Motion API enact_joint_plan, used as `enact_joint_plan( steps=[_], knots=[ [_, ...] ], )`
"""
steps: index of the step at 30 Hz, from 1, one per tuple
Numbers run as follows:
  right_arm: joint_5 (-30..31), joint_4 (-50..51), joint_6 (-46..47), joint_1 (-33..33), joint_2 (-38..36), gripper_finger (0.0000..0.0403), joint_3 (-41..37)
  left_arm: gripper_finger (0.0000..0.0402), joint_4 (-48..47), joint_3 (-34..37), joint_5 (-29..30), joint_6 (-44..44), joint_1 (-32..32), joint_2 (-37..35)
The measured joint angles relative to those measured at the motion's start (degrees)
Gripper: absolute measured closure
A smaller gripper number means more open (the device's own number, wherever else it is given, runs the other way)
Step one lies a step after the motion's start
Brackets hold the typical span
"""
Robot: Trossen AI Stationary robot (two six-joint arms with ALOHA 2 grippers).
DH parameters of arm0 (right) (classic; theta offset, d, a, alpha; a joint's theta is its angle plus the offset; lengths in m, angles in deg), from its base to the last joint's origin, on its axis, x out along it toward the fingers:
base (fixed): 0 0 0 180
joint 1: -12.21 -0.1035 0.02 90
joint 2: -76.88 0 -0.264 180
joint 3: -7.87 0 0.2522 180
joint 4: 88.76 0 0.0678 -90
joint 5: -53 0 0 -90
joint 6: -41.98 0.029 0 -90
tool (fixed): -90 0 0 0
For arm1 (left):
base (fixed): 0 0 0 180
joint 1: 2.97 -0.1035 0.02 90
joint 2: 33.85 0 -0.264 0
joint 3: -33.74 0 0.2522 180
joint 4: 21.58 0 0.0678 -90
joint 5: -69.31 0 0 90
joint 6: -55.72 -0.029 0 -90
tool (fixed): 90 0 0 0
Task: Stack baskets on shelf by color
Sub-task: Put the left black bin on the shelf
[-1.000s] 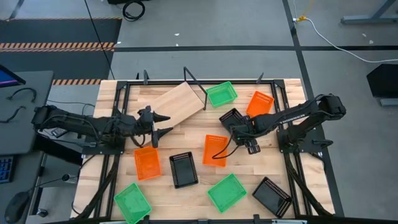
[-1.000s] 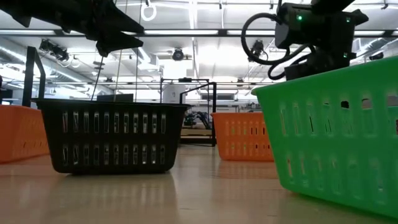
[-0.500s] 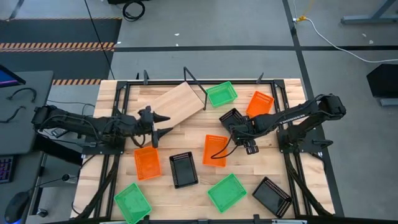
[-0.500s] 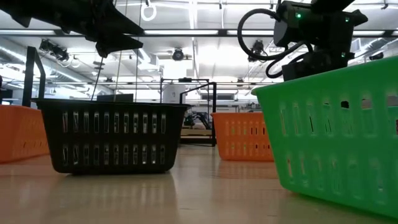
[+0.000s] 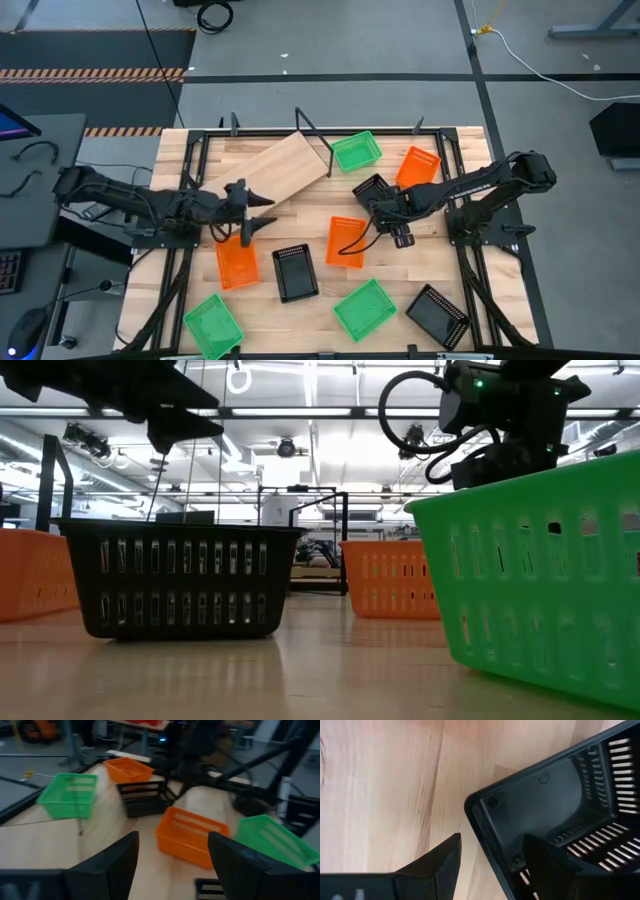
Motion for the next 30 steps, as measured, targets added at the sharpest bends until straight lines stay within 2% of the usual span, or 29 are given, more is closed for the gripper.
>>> enact_joint_plan(
  steps=[5, 10, 14, 17, 22, 25, 30],
  knots=[
    [0.82, 0.02, 1.12, 0.45, 0.0, 0.0187, 0.0, 0.0157, -6.25, -6.62, 0.3, 0.34, 4.51, 3.35],
    [0.83, 0.11, 2.76, 0.94, 0.0, 0.0187, 0.0, 0.0157, -23.38, -19.94, 0.72, 2.43, 6.82, 13.41],
    [0.84, 0.67, 4.67, 0.96, 0.0, 0.0187, 0.0, 0.0157, -32.37, -30.05, -6.15, 8.45, 8.02, 23.56],
    [1.32, 2.29, 6.58, 0.96, -0.08, 0.0187, 0.0, 0.0159, -36.31, -36.05, -10.15, 11.78, 9.88, 30.86],
    [3.64, 5.68, 12.58, 0.95, -2.0, 0.0187, 0.0, 0.0159, -42.33, -44.88, -13.1, 16.64, 12.71, 41.3],
    [6.55, 6.5, 16.21, 0.77, -4.99, 0.0184, 0.0, 0.0161, -43.24, -48.99, -15.48, 18.89, 14.22, 46.05],
    [9.03, 6.23, 18.71, -0.14, -12.05, 0.0174, 0.0, 0.0162, -42.92, -53.42, -16.05, 22.38, 16.25, 51.16]
  ],
)
